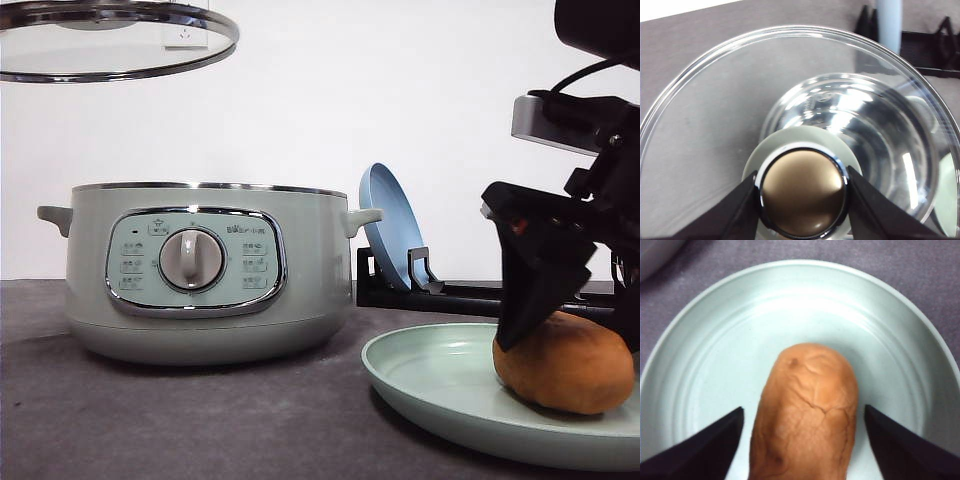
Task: Transfer potato from steamer to green plate
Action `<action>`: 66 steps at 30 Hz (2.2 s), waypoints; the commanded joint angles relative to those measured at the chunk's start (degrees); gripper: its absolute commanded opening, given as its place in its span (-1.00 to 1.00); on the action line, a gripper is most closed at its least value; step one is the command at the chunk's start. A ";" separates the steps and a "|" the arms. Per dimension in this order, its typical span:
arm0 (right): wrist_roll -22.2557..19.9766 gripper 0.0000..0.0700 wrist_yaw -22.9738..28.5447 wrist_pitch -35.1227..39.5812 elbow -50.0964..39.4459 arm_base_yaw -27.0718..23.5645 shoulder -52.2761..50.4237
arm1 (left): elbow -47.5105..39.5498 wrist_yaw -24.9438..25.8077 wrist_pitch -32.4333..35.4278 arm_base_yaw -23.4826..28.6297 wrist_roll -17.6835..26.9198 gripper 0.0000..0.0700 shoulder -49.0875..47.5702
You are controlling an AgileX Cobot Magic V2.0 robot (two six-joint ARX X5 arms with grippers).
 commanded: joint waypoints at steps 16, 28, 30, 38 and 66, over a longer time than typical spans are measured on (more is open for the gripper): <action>-6.73 0.76 2.25 -10.19 14.67 0.35 -9.15 | 1.64 0.31 4.40 -6.63 0.04 -0.99 6.77; -7.15 0.76 3.45 -12.43 15.46 0.35 -12.85 | 1.64 0.27 7.83 -9.20 0.54 -0.99 13.44; -7.15 0.76 3.45 -12.80 15.46 0.35 -12.85 | 1.64 0.26 8.28 -9.58 0.81 -0.99 14.20; -7.15 0.76 3.45 -12.97 15.46 0.35 -12.85 | 1.64 -0.46 8.73 -10.47 1.64 -0.99 16.74; -7.19 0.76 3.67 -13.01 15.46 0.35 -12.85 | 1.62 -4.49 7.24 -12.20 2.66 -0.99 20.57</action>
